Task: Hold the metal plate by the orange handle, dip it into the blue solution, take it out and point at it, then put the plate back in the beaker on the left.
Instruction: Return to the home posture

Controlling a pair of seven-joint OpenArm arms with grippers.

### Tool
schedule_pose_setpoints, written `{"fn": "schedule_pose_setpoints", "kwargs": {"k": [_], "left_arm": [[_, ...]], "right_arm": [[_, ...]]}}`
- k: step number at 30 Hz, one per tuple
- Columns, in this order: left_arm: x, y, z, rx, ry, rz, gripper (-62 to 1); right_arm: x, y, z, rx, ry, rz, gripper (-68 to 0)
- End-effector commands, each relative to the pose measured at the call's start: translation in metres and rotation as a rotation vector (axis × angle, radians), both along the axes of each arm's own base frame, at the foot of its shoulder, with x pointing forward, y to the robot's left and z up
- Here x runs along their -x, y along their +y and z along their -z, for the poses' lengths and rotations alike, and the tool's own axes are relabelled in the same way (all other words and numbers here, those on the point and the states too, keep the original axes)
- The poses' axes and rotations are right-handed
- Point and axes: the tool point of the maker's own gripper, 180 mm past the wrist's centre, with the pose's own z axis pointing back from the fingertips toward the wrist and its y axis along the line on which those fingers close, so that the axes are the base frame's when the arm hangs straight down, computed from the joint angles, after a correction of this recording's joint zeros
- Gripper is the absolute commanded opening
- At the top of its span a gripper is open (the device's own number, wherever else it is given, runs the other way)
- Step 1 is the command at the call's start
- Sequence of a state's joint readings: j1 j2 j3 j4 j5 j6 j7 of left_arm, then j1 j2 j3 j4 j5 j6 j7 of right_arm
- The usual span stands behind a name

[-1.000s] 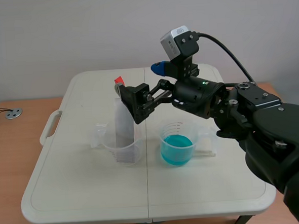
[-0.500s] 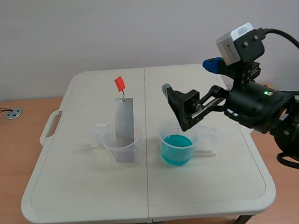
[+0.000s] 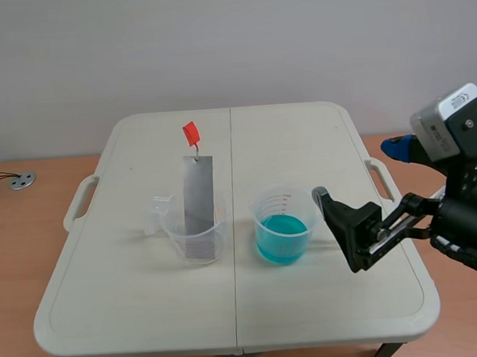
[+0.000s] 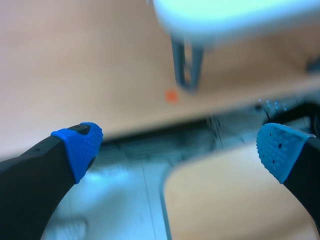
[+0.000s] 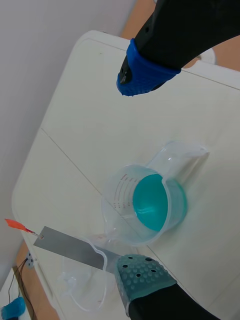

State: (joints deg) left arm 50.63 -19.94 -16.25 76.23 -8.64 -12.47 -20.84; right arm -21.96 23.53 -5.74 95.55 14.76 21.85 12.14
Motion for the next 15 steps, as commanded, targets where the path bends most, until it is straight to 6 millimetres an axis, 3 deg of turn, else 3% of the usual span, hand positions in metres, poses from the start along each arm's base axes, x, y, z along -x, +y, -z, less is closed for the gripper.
{"fn": "schedule_pose_setpoints", "kwargs": {"k": [1, 8, 15], "left_arm": [[-0.015, -0.005, -0.018, 0.001, -0.064, 0.025, 1.4], [-0.069, -0.04, -0.096, 0.003, -0.308, 0.138, 1.4], [-0.088, -0.089, -0.155, 0.069, -0.456, 0.275, 1.4]], "right_arm": [[-0.007, -0.004, -0.012, 0.0, -0.04, 0.003, -1.2], [-0.008, -0.01, -0.004, 0.035, 0.0, 0.018, -1.2], [-0.007, -0.012, 0.007, 0.065, 0.049, 0.026, -1.2]]}}
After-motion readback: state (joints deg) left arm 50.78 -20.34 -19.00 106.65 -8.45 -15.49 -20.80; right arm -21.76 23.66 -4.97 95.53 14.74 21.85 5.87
